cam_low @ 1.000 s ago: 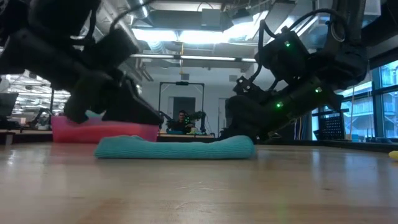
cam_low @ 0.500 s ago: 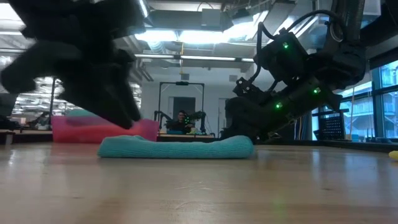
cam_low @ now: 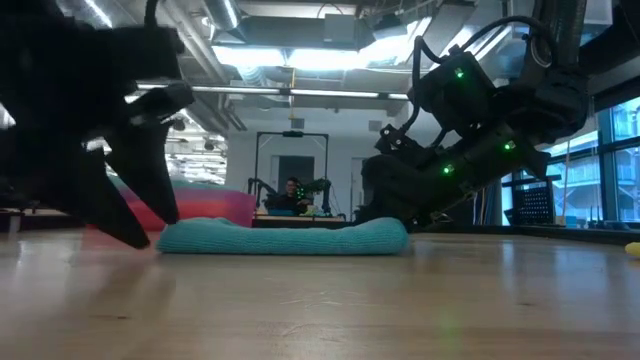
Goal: Roll microfiber towels into tight, uniform cylinder then place into a basket
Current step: Roll the blue microfiber towel
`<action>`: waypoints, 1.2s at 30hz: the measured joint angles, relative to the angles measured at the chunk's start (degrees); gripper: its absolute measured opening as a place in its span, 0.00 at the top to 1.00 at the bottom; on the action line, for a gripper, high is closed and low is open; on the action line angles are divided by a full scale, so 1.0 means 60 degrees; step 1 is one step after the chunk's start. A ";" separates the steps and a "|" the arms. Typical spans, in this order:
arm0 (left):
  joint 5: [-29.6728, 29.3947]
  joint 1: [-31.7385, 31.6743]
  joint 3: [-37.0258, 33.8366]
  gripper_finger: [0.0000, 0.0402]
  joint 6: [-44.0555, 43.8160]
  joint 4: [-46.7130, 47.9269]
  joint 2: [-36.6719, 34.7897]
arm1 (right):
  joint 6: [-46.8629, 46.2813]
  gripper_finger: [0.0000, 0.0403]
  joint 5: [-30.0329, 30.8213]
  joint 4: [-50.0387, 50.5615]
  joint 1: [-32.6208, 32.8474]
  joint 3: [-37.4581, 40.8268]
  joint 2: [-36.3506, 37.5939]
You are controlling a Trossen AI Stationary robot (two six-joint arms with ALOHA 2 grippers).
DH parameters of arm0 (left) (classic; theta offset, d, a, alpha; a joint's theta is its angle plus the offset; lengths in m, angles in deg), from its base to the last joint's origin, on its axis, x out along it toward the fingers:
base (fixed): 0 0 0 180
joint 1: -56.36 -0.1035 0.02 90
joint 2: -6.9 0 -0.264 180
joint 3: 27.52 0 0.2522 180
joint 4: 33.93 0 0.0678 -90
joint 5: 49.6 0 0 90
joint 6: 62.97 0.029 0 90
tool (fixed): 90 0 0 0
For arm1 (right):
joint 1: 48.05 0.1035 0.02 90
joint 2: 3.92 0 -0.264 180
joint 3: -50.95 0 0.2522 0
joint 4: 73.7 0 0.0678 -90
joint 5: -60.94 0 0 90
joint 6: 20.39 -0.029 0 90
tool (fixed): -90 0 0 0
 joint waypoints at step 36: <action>-0.1305 -0.0284 -0.0019 0.80 0.1266 0.0145 0.0729 | 0.1523 0.77 -0.0126 0.0230 0.0162 0.0029 0.1019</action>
